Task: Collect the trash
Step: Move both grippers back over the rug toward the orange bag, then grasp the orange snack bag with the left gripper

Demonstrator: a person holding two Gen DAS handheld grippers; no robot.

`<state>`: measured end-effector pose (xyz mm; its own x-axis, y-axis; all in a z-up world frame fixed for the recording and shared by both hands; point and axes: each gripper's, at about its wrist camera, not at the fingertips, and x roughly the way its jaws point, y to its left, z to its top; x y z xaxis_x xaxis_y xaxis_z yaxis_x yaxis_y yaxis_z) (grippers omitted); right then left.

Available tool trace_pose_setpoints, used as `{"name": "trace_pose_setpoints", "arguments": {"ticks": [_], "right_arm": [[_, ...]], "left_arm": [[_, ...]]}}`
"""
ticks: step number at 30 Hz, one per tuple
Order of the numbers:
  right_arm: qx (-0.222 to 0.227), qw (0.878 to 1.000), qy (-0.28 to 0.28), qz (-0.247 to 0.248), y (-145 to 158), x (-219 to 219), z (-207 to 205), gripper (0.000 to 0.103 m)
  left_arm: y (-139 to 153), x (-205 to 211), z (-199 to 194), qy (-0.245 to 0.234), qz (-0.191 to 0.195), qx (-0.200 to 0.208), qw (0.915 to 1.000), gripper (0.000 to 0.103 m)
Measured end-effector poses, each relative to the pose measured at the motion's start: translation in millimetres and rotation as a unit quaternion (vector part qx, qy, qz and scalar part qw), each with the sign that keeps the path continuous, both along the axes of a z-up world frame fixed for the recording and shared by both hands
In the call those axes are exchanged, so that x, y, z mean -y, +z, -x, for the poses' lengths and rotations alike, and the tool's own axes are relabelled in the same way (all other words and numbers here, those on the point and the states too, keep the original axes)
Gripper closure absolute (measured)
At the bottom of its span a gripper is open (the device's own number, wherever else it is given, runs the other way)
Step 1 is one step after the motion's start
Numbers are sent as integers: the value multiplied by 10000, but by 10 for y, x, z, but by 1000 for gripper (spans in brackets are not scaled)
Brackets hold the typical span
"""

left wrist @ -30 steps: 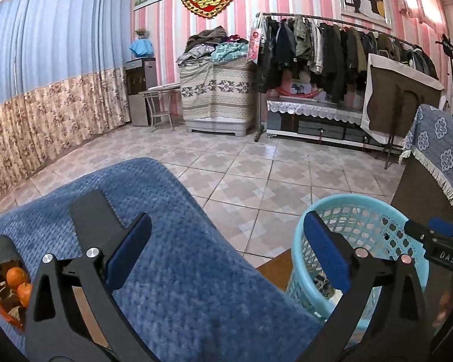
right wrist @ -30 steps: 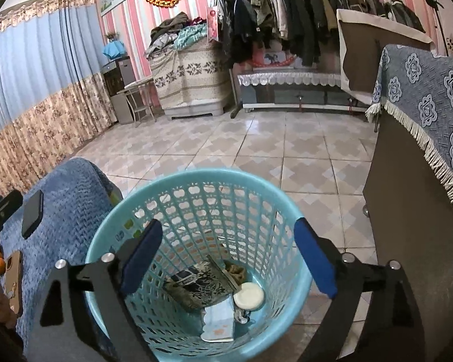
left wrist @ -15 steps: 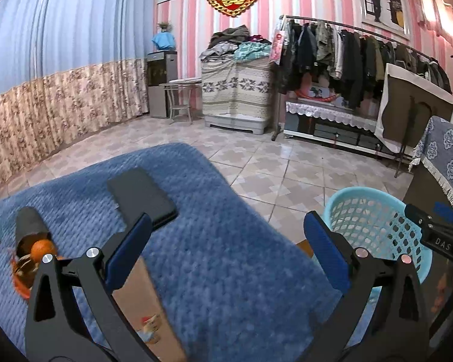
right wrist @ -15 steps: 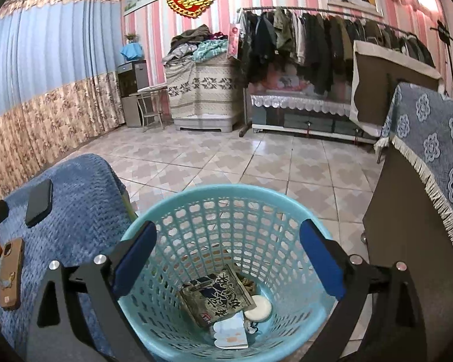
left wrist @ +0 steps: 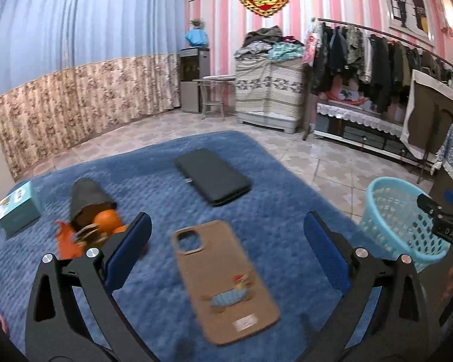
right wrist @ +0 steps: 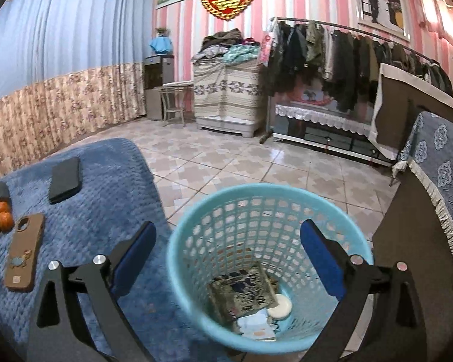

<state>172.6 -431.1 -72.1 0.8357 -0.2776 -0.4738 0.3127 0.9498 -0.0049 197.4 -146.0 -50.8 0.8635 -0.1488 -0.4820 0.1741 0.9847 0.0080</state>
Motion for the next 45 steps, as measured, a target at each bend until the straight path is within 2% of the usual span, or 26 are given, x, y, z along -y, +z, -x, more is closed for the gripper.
{"name": "trace_pose_setpoints", "arguments": {"ticks": [6, 11, 17, 23, 26, 28, 29, 31, 33, 35, 37, 41, 45], "right_arm": [[-13, 9997, 239, 55, -19, -277, -15, 7], [-108, 9985, 442, 298, -48, -520, -52, 6], [-216, 9969, 558, 508, -76, -687, -71, 5], [-322, 9974, 476, 423, -100, -680, -119, 5], [-281, 9981, 402, 369, -96, -681, -117, 5], [-271, 9984, 430, 262, -93, -679, -122, 5], [-271, 9984, 477, 166, -94, -685, -128, 5], [-304, 9981, 540, -38, -108, -707, -139, 5], [-357, 9974, 606, -165, -106, -754, -151, 5], [-305, 9976, 611, -61, -77, -863, -141, 5], [-233, 9976, 633, 160, -34, -1018, -123, 5], [-177, 9961, 695, 518, 6, -1362, -106, 5], [-355, 9914, 1175, 465, -16, -1743, -169, 5]], "left_arm": [[-85, -507, -32, 463, 37, -177, 9988, 6], [-193, -943, -77, 887, -147, -264, 9956, 6], [-325, -1475, -183, 1271, 54, -543, 9904, 6], [-422, -1698, -339, 1435, 222, -743, 9866, 6], [-498, -1706, -470, 1368, 313, -994, 9851, 19], [-548, -1718, -513, 1201, 404, -1178, 9849, 36], [-542, -1709, -498, 1141, 442, -1175, 9855, 39], [-526, -1678, -438, 1056, 418, -1116, 9872, 54], [-516, -1685, -377, 912, 394, -1105, 9889, 64], [-515, -1718, -318, 826, 443, -1105, 9894, 70], [-508, -1764, -261, 785, 356, -1097, 9902, 82], [-456, -1910, -162, 807, 201, -1007, 9914, 89], [-394, -2128, -63, 936, 106, -835, 9920, 91]]}}
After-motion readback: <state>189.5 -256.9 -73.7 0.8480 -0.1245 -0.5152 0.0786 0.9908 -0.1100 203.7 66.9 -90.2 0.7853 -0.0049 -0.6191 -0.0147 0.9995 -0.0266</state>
